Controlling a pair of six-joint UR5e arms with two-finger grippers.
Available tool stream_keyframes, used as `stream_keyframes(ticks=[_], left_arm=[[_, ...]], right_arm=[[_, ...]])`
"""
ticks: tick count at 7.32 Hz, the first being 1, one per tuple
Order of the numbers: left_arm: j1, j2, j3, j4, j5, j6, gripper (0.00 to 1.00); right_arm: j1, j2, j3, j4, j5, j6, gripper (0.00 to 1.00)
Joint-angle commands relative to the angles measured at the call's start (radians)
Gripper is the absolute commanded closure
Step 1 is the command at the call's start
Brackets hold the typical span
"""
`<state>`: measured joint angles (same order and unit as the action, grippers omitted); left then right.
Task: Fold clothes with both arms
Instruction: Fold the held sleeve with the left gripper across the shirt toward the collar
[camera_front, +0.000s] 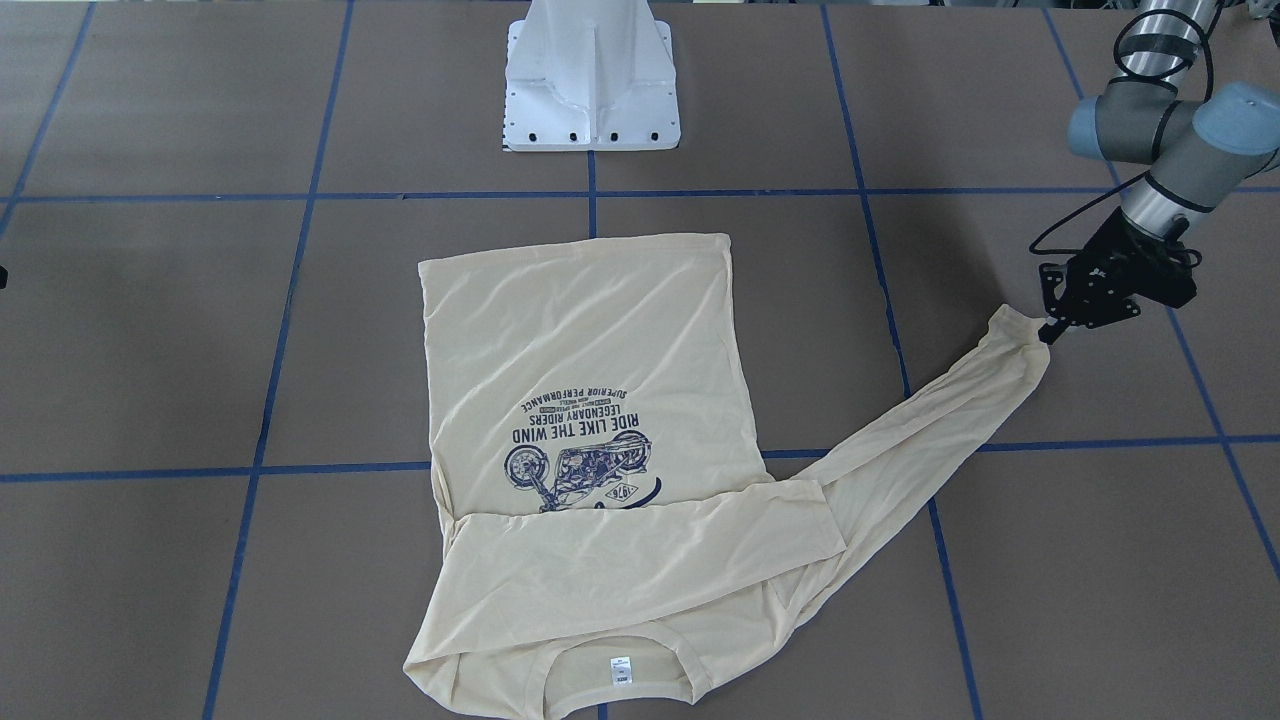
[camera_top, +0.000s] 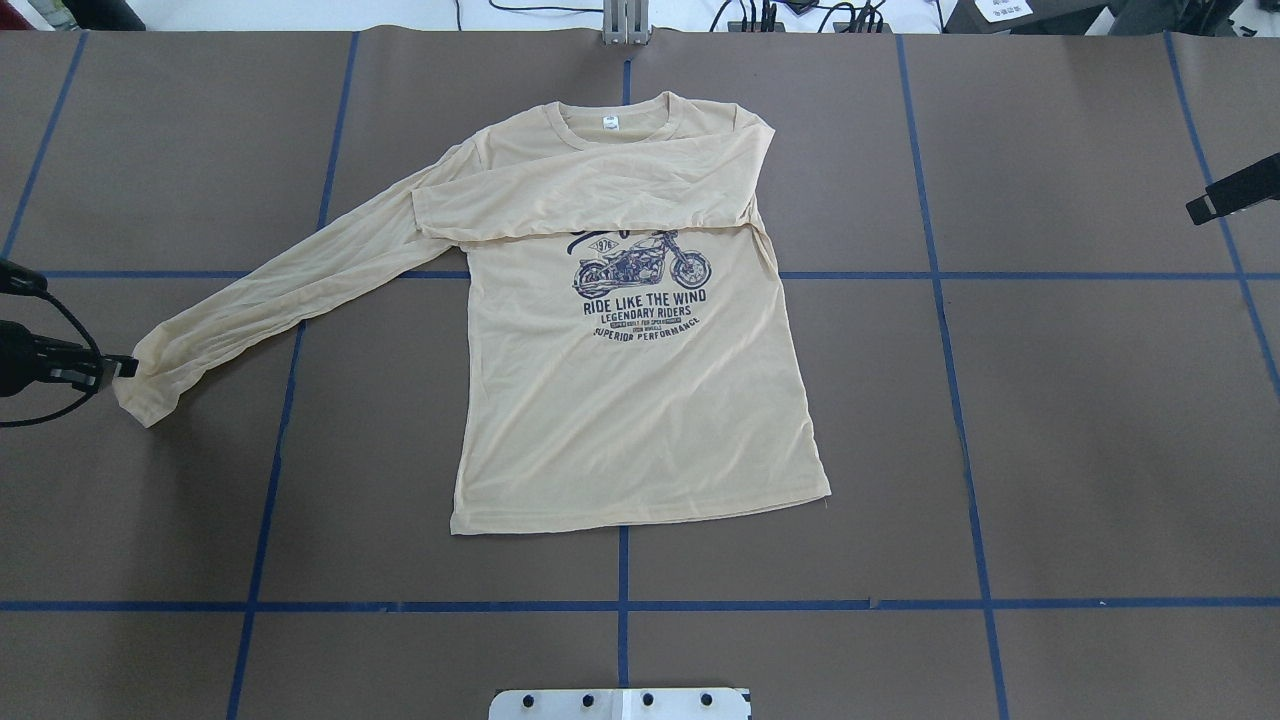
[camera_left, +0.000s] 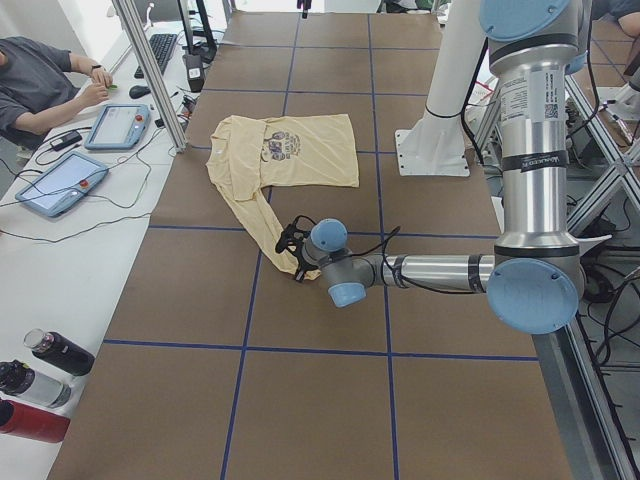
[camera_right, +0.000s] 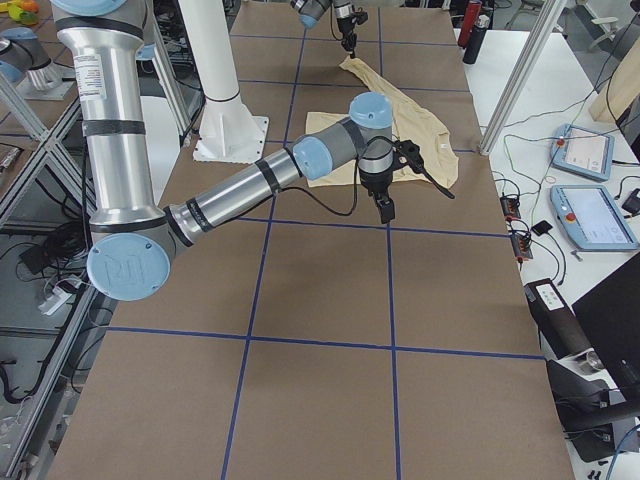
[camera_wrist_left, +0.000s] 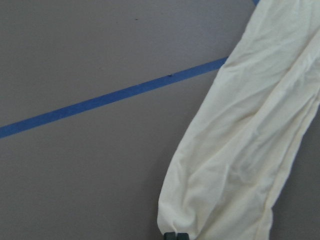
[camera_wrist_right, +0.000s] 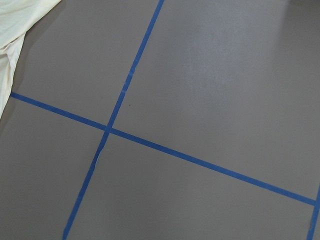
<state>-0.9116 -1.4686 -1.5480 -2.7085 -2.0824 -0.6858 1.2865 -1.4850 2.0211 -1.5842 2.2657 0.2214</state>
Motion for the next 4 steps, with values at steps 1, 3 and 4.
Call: stream_keyframes(ticks=[1, 3, 4], left_arm=[[-0.039, -0.104, -0.062, 0.214, -0.025, 0.008, 1.0], [-0.052, -0.333, -0.07, 0.498, -0.013, 0.008, 1.0], [-0.053, -0.457, -0.069, 0.642, -0.011, 0.003, 1.0]], right_arm=[[-0.001, 0.002, -0.001, 0.001, 0.0, 0.007, 0.0], [-0.001, -0.003, -0.001, 0.001, 0.0, 0.012, 0.0], [-0.001, -0.005, -0.001, 0.001, 0.0, 0.012, 0.0]])
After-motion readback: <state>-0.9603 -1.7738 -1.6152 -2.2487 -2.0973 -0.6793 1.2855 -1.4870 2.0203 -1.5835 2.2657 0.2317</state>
